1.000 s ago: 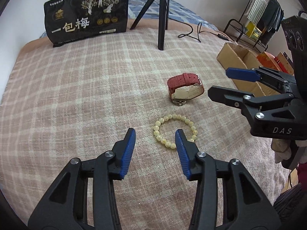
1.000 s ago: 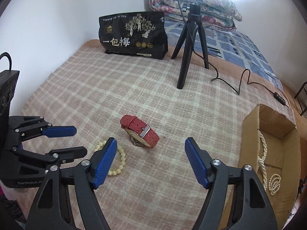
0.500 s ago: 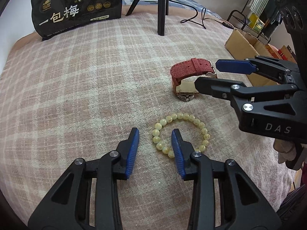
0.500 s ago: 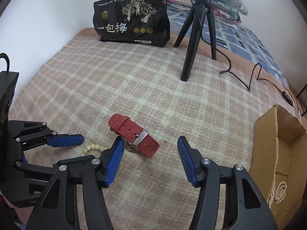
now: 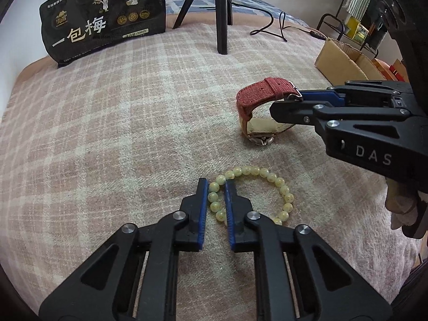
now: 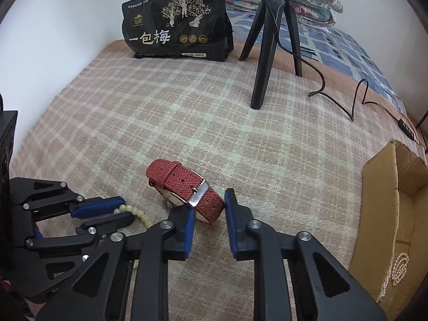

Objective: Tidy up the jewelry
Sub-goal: 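Grasp the red-strap watch with the right tool while the left tool grasps the cream bead bracelet, then lift and carry the watch and bracelet over the box with both tools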

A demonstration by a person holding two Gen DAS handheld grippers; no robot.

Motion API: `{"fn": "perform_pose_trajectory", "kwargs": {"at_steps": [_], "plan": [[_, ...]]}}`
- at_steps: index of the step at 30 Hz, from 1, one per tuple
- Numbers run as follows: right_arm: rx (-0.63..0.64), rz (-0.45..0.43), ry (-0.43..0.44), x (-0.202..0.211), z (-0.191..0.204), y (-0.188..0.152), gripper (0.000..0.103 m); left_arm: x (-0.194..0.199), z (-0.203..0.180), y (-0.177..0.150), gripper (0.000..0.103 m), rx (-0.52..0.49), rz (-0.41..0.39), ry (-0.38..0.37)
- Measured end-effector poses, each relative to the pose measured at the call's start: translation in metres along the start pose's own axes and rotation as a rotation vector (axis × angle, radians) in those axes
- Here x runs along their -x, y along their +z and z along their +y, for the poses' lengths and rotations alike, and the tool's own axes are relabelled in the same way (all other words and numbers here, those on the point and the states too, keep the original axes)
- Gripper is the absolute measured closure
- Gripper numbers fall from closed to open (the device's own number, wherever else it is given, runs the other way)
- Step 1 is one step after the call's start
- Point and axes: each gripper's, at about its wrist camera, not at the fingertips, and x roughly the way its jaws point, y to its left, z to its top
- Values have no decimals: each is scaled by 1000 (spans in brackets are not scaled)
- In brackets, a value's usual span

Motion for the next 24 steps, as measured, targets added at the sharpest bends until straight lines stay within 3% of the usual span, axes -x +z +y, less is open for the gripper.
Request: {"fn": "perform_pose_trajectory", "kwargs": {"at_steps": [9, 24], "plan": [[-15, -19, -4, 5, -3, -2, 96, 8, -4, -3, 98, -15, -27, 9], [-14, -83, -48, 33, -8, -2, 98, 46, -14, -7, 98, -53, -115, 19]]}}
